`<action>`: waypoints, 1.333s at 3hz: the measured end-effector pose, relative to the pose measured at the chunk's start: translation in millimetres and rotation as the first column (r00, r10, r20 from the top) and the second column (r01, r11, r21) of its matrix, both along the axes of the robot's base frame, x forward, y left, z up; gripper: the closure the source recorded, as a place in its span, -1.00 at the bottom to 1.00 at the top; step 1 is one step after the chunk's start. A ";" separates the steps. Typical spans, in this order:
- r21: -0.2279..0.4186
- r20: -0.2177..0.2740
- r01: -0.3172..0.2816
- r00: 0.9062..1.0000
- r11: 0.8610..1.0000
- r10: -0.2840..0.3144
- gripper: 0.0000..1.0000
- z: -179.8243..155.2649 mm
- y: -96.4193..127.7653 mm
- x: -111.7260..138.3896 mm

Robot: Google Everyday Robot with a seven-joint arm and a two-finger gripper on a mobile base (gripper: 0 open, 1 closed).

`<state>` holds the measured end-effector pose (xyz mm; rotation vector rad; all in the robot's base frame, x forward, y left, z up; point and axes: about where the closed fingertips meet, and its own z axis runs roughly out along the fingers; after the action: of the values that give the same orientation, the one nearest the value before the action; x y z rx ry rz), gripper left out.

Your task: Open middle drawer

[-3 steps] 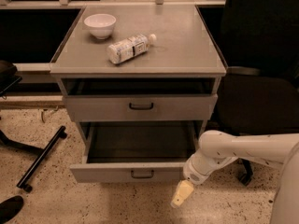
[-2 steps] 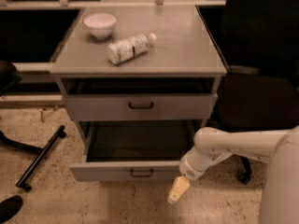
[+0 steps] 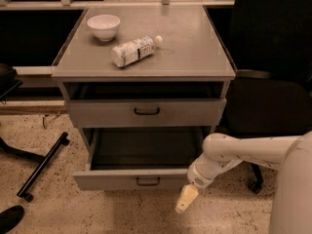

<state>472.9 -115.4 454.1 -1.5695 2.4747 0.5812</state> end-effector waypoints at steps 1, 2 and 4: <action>0.005 -0.002 -0.008 1.000 1.000 0.008 -1.00 -0.1 2.7 2.4; 0.016 0.002 -0.042 0.999 0.999 0.042 -1.00 -3.6 13.4 10.6; 0.019 -0.034 -0.019 0.999 1.000 0.020 -1.00 -8.4 6.8 -1.1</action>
Offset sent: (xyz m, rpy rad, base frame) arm 0.0624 0.0569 -0.0400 0.0623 -0.0342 0.1615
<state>471.7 -108.6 445.6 -1.5920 2.4742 0.6373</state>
